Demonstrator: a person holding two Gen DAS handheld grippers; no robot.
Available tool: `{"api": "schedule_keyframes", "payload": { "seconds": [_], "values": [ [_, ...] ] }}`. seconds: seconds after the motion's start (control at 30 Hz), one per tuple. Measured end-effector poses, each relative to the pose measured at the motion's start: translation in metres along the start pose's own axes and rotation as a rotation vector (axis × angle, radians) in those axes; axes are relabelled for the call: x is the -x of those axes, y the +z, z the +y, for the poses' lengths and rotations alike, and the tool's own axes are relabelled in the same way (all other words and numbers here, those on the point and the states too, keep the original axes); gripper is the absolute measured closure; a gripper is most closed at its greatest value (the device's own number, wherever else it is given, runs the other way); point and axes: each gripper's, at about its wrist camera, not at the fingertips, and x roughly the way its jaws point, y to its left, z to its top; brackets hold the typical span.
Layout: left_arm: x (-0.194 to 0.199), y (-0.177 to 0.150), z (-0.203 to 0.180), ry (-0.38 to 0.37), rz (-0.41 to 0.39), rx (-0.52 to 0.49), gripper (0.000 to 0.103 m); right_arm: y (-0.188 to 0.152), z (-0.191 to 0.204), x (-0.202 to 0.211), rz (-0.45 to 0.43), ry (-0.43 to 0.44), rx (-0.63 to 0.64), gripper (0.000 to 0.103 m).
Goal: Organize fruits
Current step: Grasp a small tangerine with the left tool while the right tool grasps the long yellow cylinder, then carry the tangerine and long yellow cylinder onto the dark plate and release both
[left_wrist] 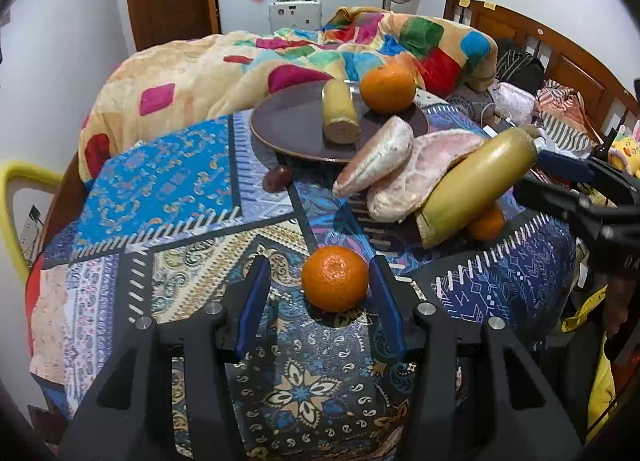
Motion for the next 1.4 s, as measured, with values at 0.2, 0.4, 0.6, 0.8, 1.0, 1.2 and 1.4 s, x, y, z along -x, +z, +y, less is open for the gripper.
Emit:
{"api": "schedule_keyframes", "payload": {
  "seconds": [0.2,0.4,0.6,0.8,1.0,1.2,1.4],
  "values": [
    [-0.012,-0.004,-0.006,-0.009,0.007,-0.022,0.056,0.005,-0.001,-0.01,0.006,0.064,-0.041,0.049],
    [-0.021,-0.003,-0.006,-0.021,0.009,-0.021,0.065,0.004,0.008,-0.012,-0.013,0.055,-0.015,0.05],
    [-0.021,-0.002,-0.004,-0.035,-0.003,-0.012,0.066,0.01,0.004,-0.018,0.002,0.091,-0.042,0.047],
    [-0.008,-0.006,0.003,-0.029,-0.031,-0.016,0.067,0.017,0.01,-0.022,-0.008,0.085,-0.036,0.052],
    [0.01,-0.009,0.014,-0.018,-0.062,-0.006,0.067,0.021,0.026,-0.005,-0.054,0.115,0.015,0.061],
    [0.018,-0.016,0.027,-0.008,-0.074,0.015,0.067,0.022,0.05,-0.007,-0.064,0.115,0.075,0.061],
    [0.02,-0.022,0.041,0.017,-0.071,0.034,0.067,0.022,0.058,-0.027,-0.014,0.185,0.048,0.066]
  ]
}}
